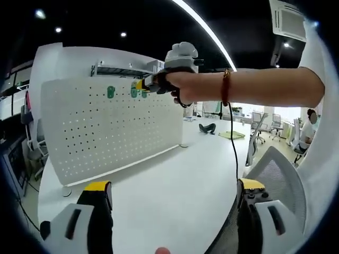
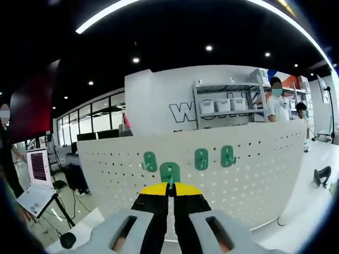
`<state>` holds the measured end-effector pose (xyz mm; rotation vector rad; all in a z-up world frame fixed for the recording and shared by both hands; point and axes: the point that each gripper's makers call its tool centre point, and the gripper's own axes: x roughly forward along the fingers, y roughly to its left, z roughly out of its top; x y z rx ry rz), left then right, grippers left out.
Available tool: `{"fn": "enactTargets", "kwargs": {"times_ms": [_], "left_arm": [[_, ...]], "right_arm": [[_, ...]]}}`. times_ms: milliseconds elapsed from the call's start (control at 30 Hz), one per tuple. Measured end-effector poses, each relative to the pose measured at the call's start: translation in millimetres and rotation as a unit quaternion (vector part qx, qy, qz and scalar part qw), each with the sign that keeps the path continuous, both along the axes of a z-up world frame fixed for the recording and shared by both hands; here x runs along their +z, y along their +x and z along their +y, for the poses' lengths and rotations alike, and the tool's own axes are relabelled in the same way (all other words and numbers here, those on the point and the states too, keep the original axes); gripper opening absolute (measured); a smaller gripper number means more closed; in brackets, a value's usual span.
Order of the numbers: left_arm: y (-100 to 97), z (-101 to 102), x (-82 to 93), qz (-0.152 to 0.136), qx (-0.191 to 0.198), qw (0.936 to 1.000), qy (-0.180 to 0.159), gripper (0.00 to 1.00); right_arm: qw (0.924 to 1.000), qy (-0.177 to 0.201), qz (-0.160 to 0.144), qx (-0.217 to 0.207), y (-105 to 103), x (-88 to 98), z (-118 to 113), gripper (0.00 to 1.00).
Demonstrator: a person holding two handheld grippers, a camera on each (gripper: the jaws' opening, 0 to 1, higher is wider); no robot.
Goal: Insert the hook assembly into the mounting plate slot until the hook locks in place.
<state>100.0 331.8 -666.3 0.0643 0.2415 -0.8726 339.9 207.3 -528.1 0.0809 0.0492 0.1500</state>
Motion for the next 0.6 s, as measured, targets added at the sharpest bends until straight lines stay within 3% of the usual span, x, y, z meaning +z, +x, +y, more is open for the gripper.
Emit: {"fn": "enactTargets", "kwargs": {"times_ms": [267, 600], "left_arm": [[4.7, 8.5, 0.5, 0.005, 0.01, 0.9999, -0.009, 1.0], [4.5, 11.2, -2.6, 0.007, 0.01, 0.9999, -0.003, 1.0]], "right_arm": [[0.9996, 0.021, 0.004, -0.018, 13.3, 3.7, -2.9, 0.01], [0.9996, 0.006, -0.003, -0.026, 29.1, 12.2, -2.1, 0.01]]}}
